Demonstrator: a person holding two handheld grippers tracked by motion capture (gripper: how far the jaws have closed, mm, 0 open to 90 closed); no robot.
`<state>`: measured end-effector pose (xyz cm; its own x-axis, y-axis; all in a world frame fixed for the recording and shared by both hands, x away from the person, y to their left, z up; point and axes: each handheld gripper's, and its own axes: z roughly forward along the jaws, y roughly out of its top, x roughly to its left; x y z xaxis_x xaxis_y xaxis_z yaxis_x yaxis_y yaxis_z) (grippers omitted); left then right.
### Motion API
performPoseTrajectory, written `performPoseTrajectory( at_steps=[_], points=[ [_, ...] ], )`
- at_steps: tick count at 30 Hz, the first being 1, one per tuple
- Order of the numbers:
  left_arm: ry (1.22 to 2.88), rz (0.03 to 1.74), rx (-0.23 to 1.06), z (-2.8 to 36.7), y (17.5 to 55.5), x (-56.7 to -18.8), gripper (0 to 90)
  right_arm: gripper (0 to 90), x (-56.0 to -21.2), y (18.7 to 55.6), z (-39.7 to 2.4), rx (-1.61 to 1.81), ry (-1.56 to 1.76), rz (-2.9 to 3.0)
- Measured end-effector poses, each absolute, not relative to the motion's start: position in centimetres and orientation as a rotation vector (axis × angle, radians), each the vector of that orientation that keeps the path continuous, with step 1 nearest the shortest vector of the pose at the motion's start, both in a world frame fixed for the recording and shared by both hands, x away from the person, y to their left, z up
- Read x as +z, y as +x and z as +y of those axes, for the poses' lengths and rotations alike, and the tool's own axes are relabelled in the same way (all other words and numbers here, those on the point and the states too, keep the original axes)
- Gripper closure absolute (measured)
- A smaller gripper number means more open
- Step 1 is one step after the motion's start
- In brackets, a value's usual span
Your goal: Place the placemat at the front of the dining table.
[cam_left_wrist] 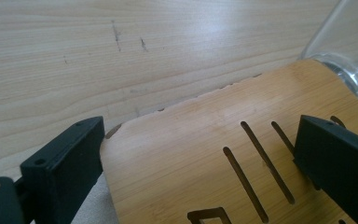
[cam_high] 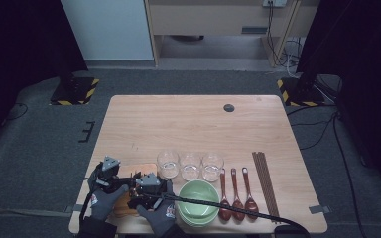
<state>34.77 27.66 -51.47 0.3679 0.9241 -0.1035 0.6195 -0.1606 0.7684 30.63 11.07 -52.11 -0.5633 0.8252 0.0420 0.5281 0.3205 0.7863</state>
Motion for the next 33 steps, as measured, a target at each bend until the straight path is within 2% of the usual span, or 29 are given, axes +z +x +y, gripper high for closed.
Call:
performPoseTrajectory(
  at_steps=[21, 33],
  points=[
    [1.813, 1.286, 0.597, 27.3, 33.4, -47.5, 2.3, 4.3, -48.5, 29.6, 10.5, 1.178, 1.132, 2.164],
    [1.811, 1.231, 0.642, 26.3, 33.6, -44.0, 2.3, 4.3, -45.4, 29.4, 9.5, 1.222, 1.098, 2.090]
  ],
)
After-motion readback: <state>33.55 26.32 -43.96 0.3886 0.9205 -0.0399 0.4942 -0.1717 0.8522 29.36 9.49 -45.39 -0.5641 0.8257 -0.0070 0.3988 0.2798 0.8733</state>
